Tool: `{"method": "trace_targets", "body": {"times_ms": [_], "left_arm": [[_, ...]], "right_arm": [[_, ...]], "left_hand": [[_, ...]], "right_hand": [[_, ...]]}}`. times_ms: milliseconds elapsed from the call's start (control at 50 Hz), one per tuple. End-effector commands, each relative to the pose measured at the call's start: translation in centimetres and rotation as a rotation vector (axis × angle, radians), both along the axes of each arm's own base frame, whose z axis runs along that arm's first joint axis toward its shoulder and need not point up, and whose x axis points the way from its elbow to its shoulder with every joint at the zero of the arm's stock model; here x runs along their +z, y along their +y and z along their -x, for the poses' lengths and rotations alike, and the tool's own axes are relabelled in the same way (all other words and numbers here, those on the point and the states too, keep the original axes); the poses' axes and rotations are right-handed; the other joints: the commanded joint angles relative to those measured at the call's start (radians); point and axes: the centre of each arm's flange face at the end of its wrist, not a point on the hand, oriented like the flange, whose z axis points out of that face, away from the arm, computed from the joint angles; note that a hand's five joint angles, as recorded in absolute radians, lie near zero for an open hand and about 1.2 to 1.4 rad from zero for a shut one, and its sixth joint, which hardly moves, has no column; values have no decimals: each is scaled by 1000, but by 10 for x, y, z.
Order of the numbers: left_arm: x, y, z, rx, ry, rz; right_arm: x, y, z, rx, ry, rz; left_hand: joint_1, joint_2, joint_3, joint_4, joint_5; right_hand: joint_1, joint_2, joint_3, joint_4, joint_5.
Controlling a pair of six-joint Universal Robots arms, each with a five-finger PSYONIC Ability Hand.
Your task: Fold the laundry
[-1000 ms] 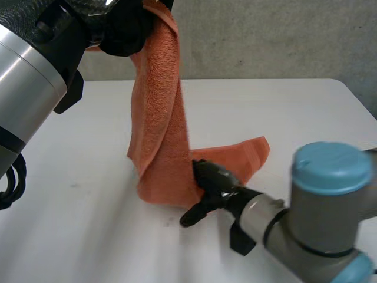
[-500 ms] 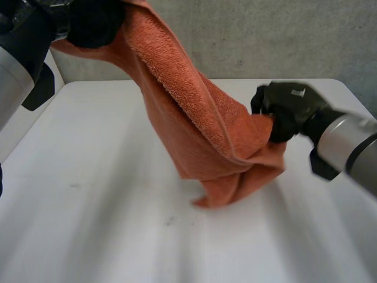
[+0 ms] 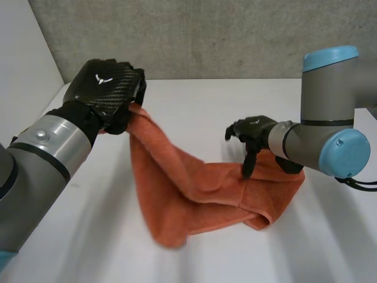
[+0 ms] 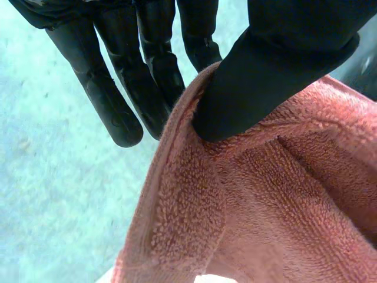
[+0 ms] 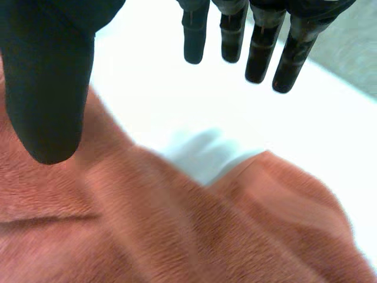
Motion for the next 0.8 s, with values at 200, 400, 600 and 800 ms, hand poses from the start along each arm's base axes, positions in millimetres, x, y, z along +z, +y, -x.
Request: {"method": "trace_targets", "body": {"times_ms": [200,400,600,800], "left_arm": [[-23,-39,-17,98,-14,-46],[-36,-44,-18,107,-20,-60],[-40,-46,-19,110,-18,-58],[-46,-44,-19,110,-25,-77]], "right_arm": [[60,80,42,-106,-213,110],[16,134,64,-118,-162,-19],[-23,139,69,-130,-149,-19],[-57,125,69,-165,-80,2]], "left_hand": [[212,178,180,179,189],[212,178,180,179,189],[212,178,180,179,189],[212,178,180,179,189]], "right_hand": [[130,107,113,108,100],[336,313,318,314,306],[471,448,453,449,441],[480,457,462,458,449]]}}
